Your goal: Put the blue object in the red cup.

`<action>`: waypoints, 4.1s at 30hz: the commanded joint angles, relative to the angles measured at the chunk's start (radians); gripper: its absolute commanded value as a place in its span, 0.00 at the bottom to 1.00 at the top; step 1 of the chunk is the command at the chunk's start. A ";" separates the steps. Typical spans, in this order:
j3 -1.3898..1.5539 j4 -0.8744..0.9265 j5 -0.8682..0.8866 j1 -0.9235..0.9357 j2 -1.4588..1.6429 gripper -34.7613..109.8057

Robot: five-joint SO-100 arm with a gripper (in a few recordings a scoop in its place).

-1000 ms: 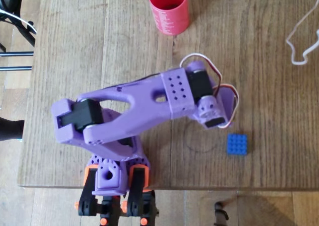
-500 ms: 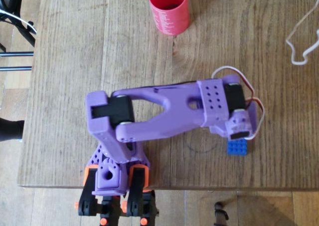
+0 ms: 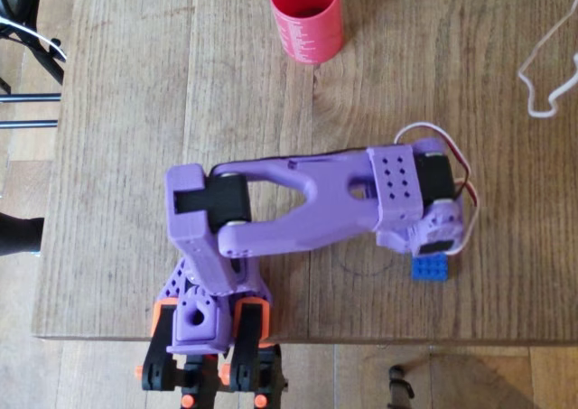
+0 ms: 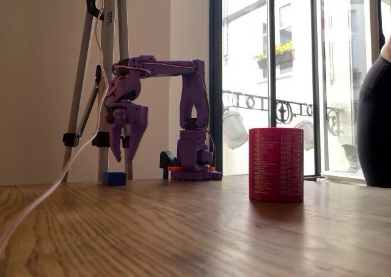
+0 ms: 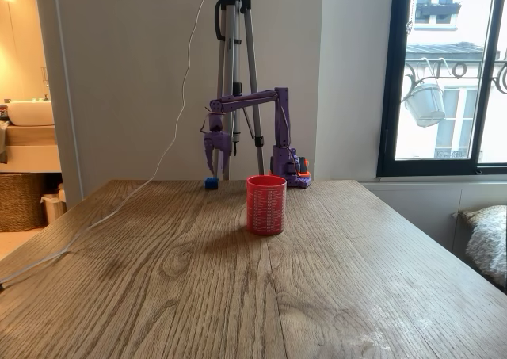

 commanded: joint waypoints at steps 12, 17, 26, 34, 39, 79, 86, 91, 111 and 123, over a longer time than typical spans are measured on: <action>0.084 -0.067 -0.005 0.048 0.025 0.54; 0.152 -0.115 0.029 0.043 0.009 0.54; 0.172 -0.209 0.011 0.041 -0.025 0.49; 0.172 -0.282 -0.026 0.032 -0.038 0.25; 0.156 -0.308 -0.049 0.049 -0.021 0.25; -0.330 -0.371 -0.328 -1.098 0.123 0.25; -0.334 -0.408 -0.353 -1.138 0.094 0.25; -0.348 -0.382 -0.345 -1.124 0.092 0.49; -0.376 -0.334 -0.334 -1.094 0.089 0.54; -0.391 -0.376 -0.345 -1.094 0.110 0.25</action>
